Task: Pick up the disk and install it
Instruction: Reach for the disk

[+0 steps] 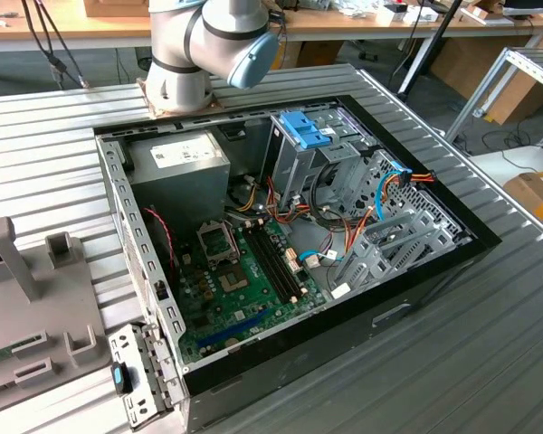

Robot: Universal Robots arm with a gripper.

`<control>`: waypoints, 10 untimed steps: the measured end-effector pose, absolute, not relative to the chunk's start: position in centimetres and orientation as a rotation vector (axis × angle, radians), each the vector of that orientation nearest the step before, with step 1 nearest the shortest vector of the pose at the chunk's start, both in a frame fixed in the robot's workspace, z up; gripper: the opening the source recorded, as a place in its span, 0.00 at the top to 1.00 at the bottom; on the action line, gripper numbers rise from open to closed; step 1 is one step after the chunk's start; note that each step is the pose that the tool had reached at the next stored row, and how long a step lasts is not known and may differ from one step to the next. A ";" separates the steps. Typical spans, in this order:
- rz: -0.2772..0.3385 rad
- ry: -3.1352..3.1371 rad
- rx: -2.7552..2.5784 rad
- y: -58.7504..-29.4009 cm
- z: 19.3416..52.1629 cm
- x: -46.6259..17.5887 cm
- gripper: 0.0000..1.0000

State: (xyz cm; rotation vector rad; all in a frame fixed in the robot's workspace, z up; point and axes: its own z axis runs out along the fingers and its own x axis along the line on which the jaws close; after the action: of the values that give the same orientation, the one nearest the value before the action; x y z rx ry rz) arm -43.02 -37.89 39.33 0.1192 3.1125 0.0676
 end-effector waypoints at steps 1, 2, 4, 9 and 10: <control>0.068 3.112 0.119 -37.9 39.3 -43.0 0.89; 0.068 3.112 0.119 -37.9 39.3 -43.0 0.89; 0.068 3.112 0.119 -37.9 39.3 -43.0 0.89; 0.068 3.112 0.119 -37.9 39.3 -43.1 0.89; 0.068 3.112 0.119 -37.9 39.3 -43.2 0.89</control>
State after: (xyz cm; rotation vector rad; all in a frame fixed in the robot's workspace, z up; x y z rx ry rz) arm -43.18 -37.89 39.33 0.1194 3.1124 0.0676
